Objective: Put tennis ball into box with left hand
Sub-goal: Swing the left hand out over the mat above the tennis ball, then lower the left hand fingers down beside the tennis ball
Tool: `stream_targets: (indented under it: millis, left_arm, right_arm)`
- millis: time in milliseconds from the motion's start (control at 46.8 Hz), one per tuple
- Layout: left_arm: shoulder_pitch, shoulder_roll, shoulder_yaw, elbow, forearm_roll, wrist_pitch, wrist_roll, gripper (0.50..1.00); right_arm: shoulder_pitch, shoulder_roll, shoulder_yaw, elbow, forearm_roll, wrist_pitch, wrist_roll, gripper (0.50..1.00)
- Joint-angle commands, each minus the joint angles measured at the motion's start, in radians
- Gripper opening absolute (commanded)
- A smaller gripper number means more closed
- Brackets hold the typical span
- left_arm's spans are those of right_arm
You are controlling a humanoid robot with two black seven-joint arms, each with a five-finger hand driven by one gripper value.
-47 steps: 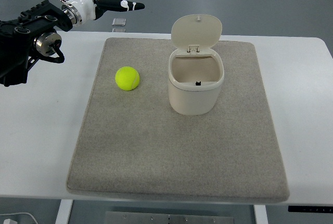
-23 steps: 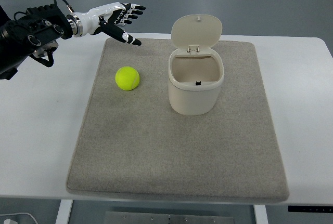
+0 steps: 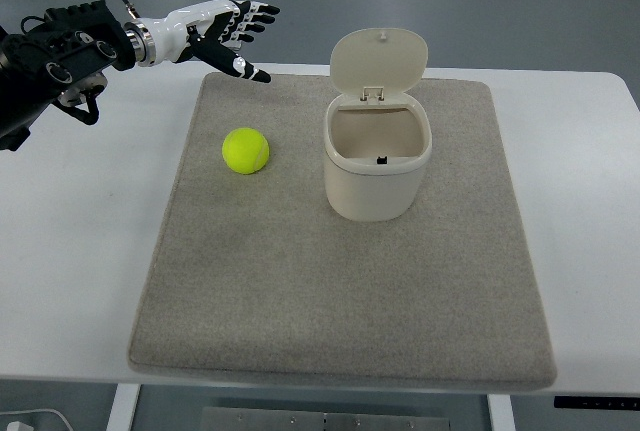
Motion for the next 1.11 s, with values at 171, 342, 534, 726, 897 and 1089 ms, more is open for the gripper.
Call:
stream_targets:
  millis: [171,342,534,726,897,1089]
  left_arm:
    - [0.028,0.024,-0.04,-0.026,0.003,-0.019,0.001,0.99]
    - [0.014,0.024,-0.026,-0.036,0.029,-0.022,0.001,0.992]
    - [-0.015,0.024,-0.035,-0.041,0.179,-0.027,-0.001,0.99]
    - [-0.014,0.031,-0.034,-0.039,0.21,-0.057,-0.001,0.99]
    - [-0.014,0.031,-0.035,-0.039,0.212,-0.079,-0.003,0.99]
    - [-0.006,0.032,-0.027,-0.043,0.235,-0.085,-0.004,0.99]
  right_arm:
    - [0.0,0.0,0.001,0.0,0.0,0.0,0.0,0.938]
    - [0.0,0.0,0.0,0.0,0.0,0.0,0.0,0.938]
    - [0.0,0.0,0.0,0.0,0.0,0.0,0.0,0.938]
    - [0.0,0.0,0.0,0.0,0.0,0.0,0.0,0.938]
    - [0.0,0.0,0.0,0.0,0.0,0.0,0.0,0.938]
    - [0.0,0.0,0.0,0.0,0.0,0.0,0.0,0.938]
